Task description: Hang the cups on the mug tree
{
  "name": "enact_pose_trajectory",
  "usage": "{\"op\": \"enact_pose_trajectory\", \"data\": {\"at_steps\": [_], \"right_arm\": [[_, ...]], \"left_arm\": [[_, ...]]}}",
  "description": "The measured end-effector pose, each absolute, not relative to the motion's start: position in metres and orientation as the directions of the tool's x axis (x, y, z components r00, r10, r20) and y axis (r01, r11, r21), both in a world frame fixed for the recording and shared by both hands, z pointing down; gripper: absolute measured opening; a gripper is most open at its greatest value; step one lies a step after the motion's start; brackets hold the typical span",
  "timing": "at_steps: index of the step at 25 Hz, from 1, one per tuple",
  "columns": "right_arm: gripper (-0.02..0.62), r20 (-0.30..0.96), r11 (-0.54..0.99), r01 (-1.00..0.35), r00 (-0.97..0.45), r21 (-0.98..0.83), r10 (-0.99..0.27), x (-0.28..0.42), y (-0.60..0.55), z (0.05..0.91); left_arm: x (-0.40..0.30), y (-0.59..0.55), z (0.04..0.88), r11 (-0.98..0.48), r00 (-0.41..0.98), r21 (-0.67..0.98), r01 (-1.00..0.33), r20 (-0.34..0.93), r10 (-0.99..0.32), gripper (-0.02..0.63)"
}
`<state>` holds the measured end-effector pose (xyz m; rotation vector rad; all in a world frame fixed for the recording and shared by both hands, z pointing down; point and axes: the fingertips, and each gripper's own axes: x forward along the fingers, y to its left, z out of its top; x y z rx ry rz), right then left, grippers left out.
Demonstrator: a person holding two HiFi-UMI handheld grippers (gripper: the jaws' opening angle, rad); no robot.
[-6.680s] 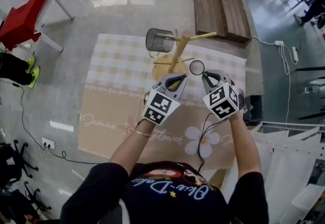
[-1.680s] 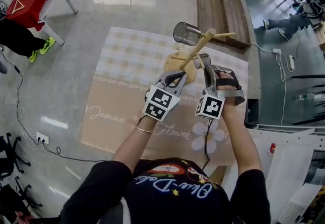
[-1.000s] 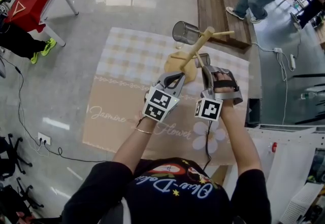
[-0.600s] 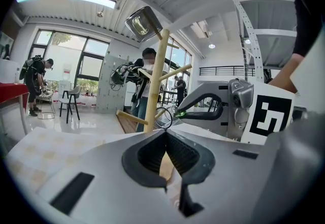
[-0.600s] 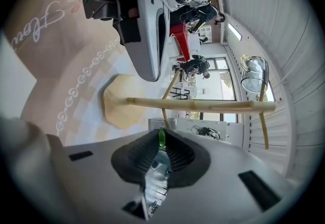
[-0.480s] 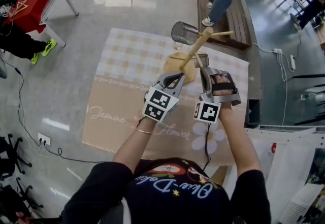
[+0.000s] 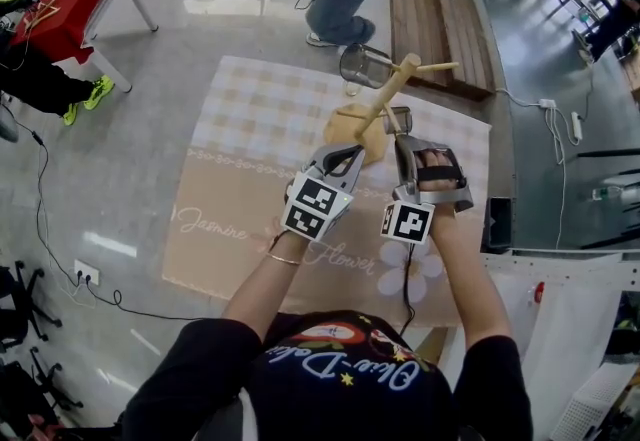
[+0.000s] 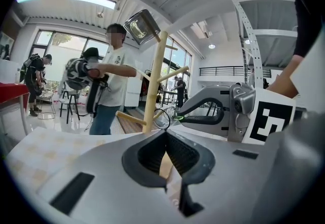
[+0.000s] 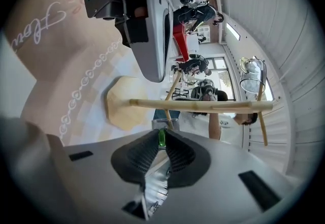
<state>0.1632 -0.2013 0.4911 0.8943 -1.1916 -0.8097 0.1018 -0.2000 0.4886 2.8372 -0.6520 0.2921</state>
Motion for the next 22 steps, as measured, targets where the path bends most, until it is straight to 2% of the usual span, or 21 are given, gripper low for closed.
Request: {"op": "enact_pose_trajectory", "data": {"at_steps": [22], "right_arm": [[0.054,0.418,0.427,0.015,0.183,0.904,-0.89,0.157,-0.196,0.503]], "left_arm": [[0.095,-0.196,0.485,-0.877,0.875,0.148,-0.457,0.252,-0.413,0.008]]}}
